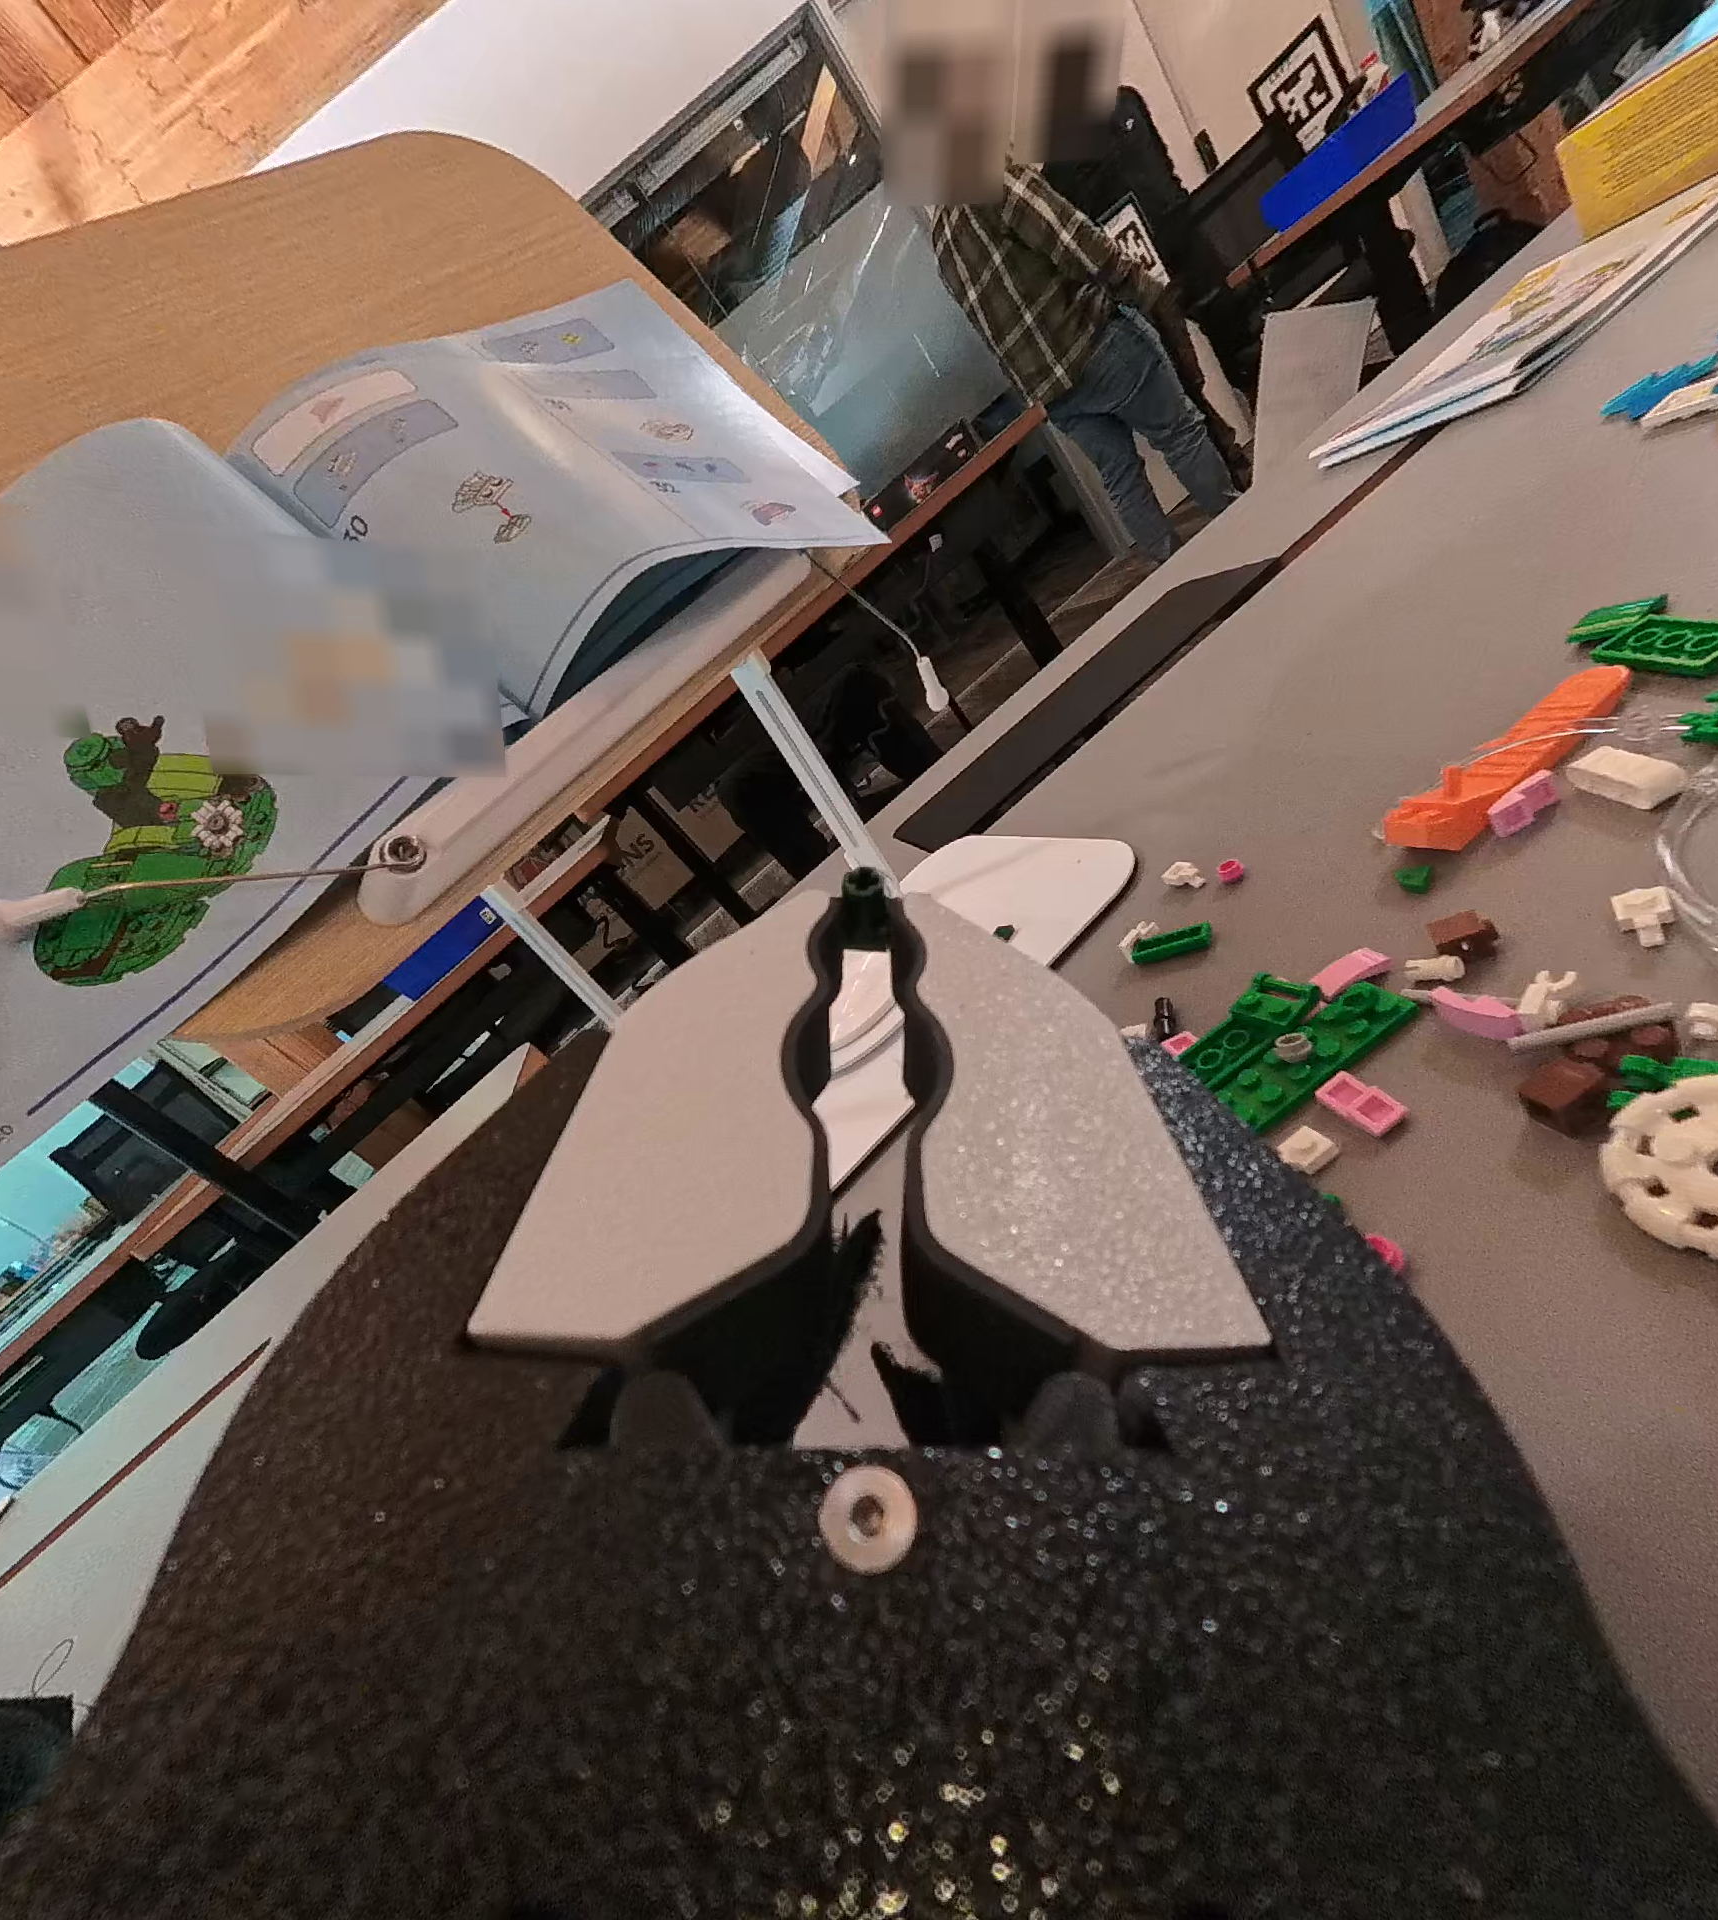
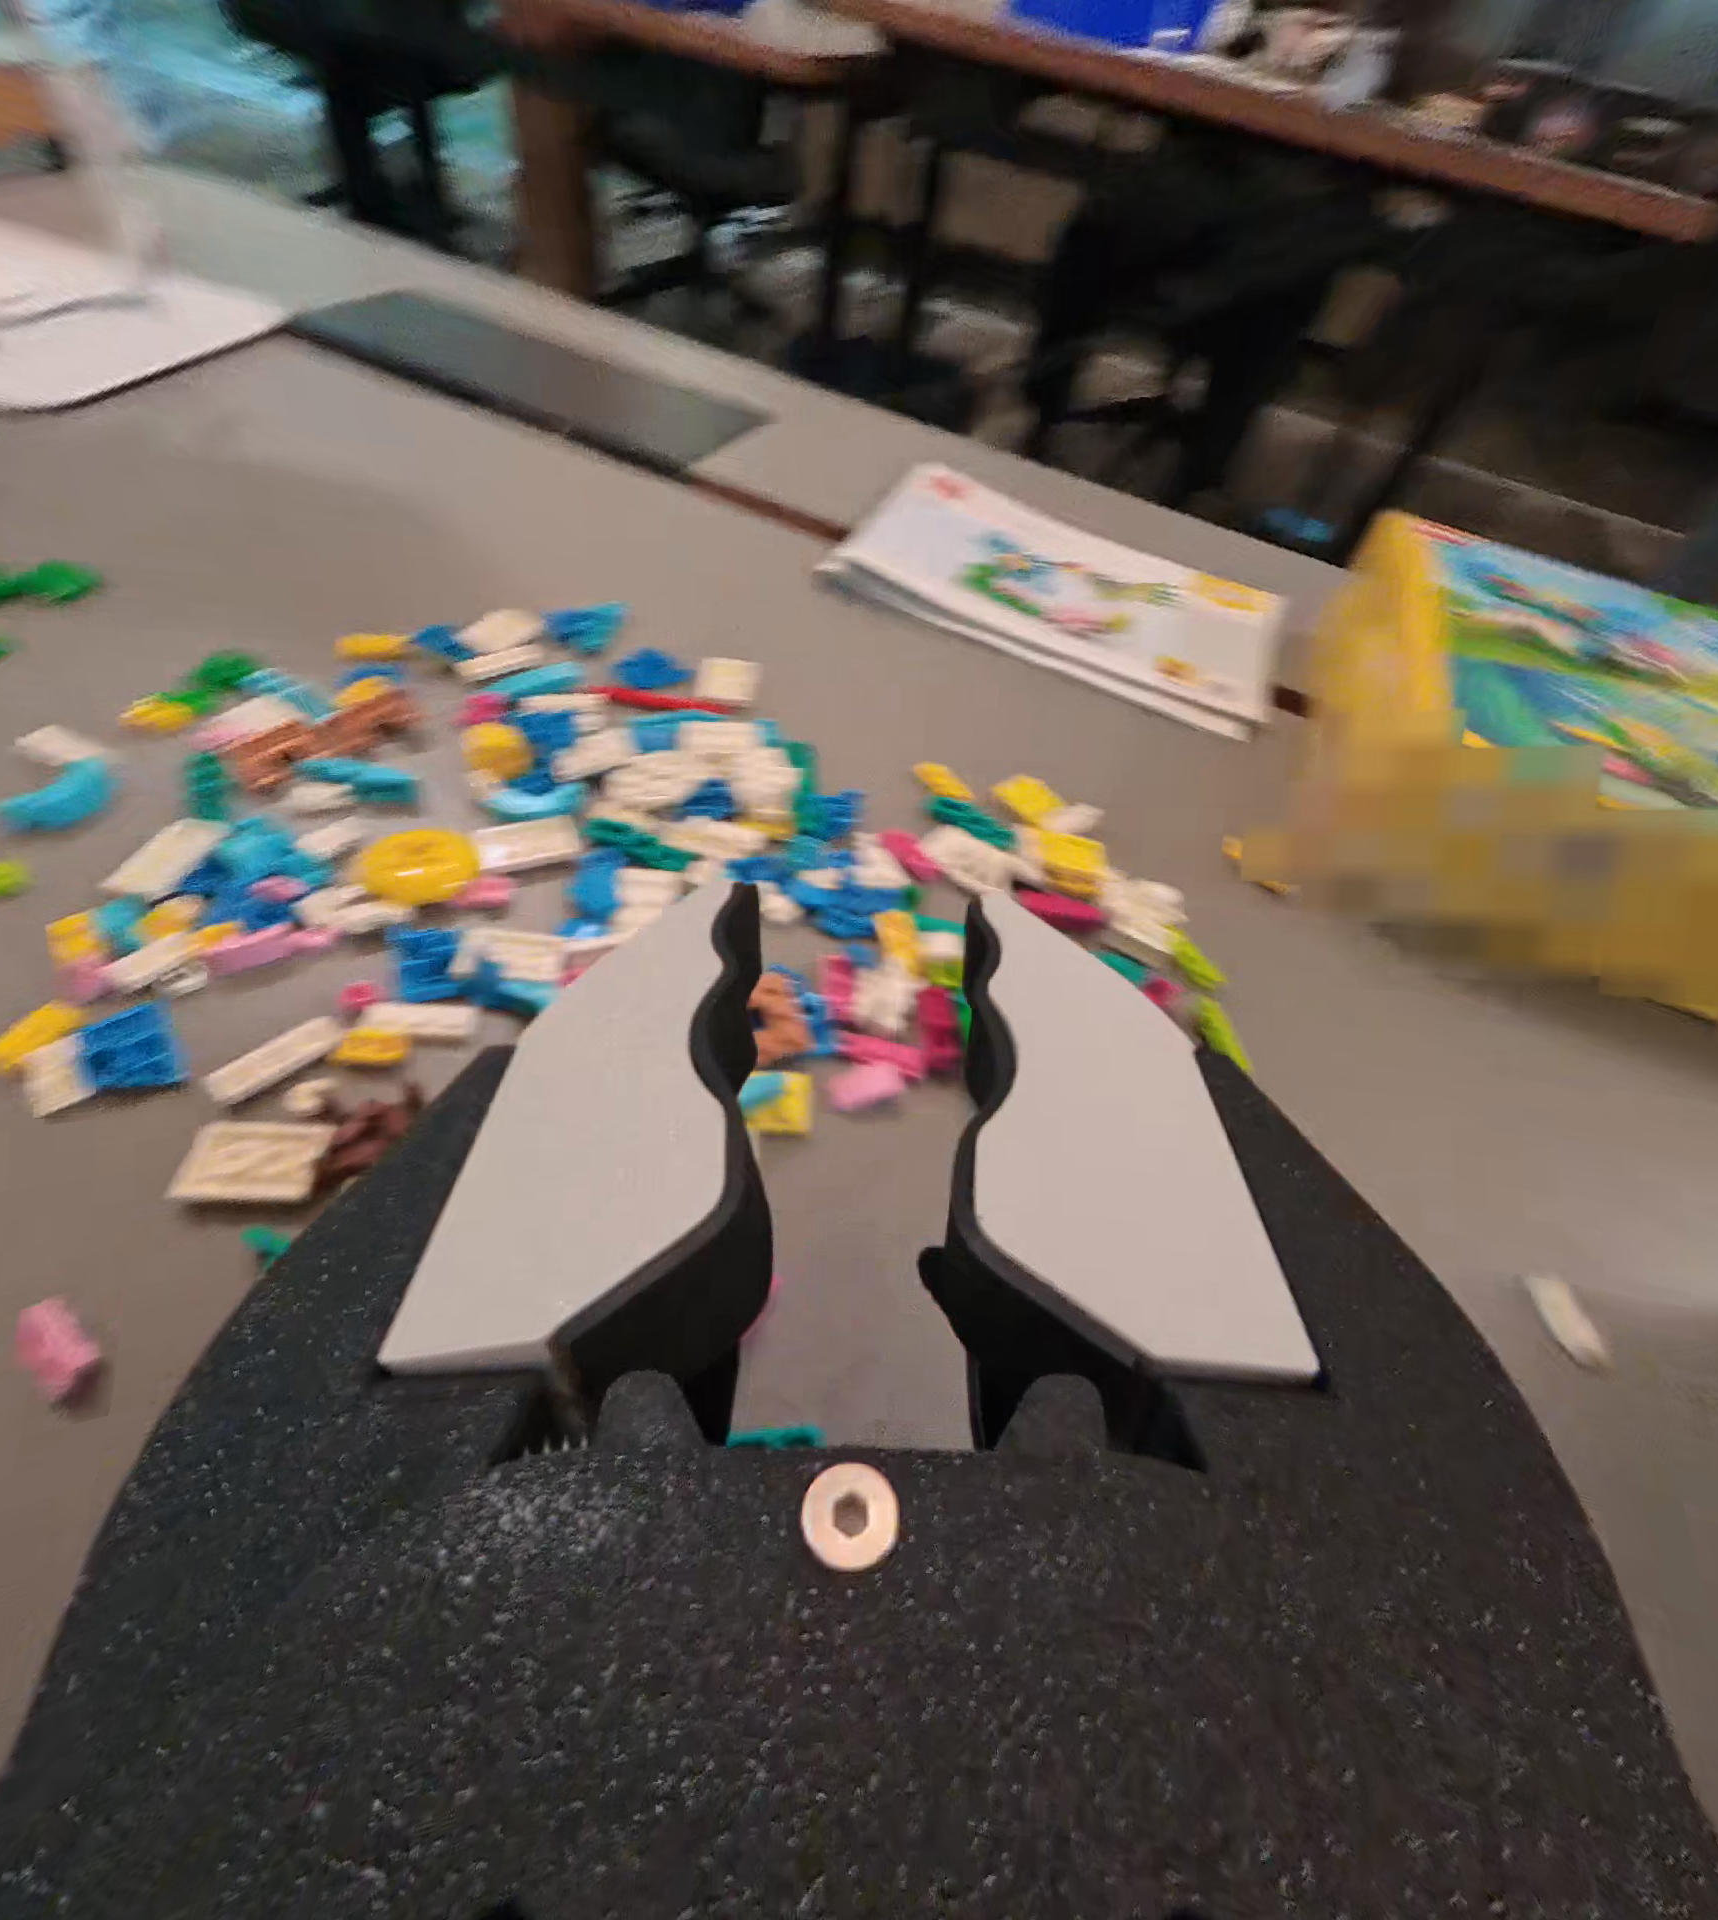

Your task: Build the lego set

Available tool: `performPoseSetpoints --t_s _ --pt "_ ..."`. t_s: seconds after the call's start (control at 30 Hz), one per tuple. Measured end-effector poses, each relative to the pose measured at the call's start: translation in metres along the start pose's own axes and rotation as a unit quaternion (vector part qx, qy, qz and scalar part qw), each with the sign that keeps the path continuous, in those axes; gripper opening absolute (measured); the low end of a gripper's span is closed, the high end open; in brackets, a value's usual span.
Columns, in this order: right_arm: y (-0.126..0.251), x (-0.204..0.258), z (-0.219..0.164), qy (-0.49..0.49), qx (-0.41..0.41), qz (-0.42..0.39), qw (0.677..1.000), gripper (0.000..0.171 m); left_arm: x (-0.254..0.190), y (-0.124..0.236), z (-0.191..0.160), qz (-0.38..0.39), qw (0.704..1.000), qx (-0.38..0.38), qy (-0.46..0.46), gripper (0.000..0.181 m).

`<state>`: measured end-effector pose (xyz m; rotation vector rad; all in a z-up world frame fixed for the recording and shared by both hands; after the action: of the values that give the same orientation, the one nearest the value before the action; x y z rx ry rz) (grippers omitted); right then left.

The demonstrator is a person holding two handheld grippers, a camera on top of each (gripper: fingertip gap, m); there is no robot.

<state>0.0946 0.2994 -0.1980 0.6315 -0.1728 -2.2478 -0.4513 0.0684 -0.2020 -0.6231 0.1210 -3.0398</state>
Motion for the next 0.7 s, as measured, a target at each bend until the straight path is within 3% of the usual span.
performPoseSetpoints --t_s 0.1,0.23,0.7 --pt "0.015 -0.024 -0.018 -0.067 0.017 -0.082 0.994 0.033 0.0 0.0 0.0 0.0 1.0 0.0 0.0 0.008" --pt "0.024 -0.037 -0.03 -0.119 0.022 -0.123 0.985 0.028 0.0 0.0 0.0 0.001 1.0 0.001 0.0 0.008" --pt "0.015 -0.031 -0.033 -0.092 0.057 -0.116 0.987 0.026 0.0 0.0 0.0 -0.001 1.0 0.001 0.001 0.008"
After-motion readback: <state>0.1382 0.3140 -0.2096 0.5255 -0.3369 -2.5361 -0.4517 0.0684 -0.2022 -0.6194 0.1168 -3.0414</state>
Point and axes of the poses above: each gripper's, where its closed fingertips meet, y back along the fingers, z out of its top, x = y × z across the jaws, the point moved 9 cm from there along y, back along the fingers, and after that the axes turned 15 degrees about y, right-handed, at the moved point
